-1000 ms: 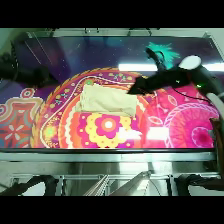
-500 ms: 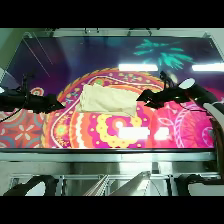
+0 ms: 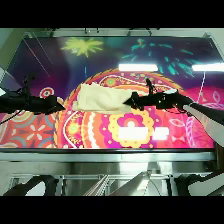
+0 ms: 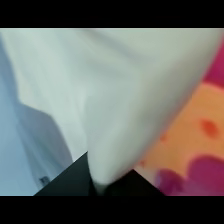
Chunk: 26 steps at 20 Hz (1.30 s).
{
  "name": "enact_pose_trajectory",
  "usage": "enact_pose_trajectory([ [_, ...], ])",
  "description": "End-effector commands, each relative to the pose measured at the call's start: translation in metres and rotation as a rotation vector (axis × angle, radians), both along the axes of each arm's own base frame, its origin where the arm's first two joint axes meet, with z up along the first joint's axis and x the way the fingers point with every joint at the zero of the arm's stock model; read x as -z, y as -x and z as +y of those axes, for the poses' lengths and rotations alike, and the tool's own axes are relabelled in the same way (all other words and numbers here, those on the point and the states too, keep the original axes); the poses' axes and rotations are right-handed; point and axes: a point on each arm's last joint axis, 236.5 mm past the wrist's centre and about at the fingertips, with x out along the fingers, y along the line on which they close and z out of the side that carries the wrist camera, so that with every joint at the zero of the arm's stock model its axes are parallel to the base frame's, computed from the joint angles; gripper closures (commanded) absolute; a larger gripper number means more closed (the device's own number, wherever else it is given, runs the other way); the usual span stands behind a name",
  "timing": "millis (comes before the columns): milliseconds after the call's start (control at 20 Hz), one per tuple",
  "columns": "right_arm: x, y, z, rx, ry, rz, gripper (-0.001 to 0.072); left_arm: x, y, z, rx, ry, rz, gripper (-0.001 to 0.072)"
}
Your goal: Fold the shirts.
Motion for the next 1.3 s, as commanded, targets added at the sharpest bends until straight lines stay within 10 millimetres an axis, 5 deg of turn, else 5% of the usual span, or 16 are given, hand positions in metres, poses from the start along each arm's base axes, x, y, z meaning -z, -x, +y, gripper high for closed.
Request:
enact_pose_trajectory([
  [0,-0.062,-0.012,0.009,-0.029,-0.157,-0.135,0.0696,0.0,0.005,-0.001,0.013,0.005,0.019,0.0692],
  [100,-0.1,-0.018,-0.014,-0.006,-0.127,-0.192,0.0697,0.001,0.008,-0.002,0.019,0.008,0.027,0.0692],
  [250,-0.192,-0.024,-0.091,0.126,-0.03,-0.348,0.0697,0.001,0.009,-0.003,0.023,0.009,0.031,0.0692],
  [450,-0.297,-0.014,-0.254,0.486,0.266,-0.519,0.0696,0.001,0.009,-0.002,0.023,0.008,0.03,0.0692],
  [650,-0.349,0.001,-0.399,0.75,0.421,-0.545,0.0697,0.001,0.009,-0.002,0.023,0.006,0.03,0.0692],
  [800,-0.357,0.018,-0.473,0.855,0.45,-0.465,0.0697,0.001,0.007,-0.001,0.017,0.004,0.023,0.0692],
  [950,-0.333,0.059,-0.517,0.903,0.579,-0.274,0.0696,0.001,0.007,-0.001,0.017,0.004,0.023,0.0692],
  [1050,-0.318,0.101,-0.533,0.955,0.661,-0.098,0.0696,0.001,0.007,-0.001,0.018,0.004,0.023,0.0692],
  [1250,-0.276,0.175,-0.529,0.973,0.668,0.278,0.0696,0.01,0.007,-0.006,0.035,-0.004,0.009,0.0692],
])
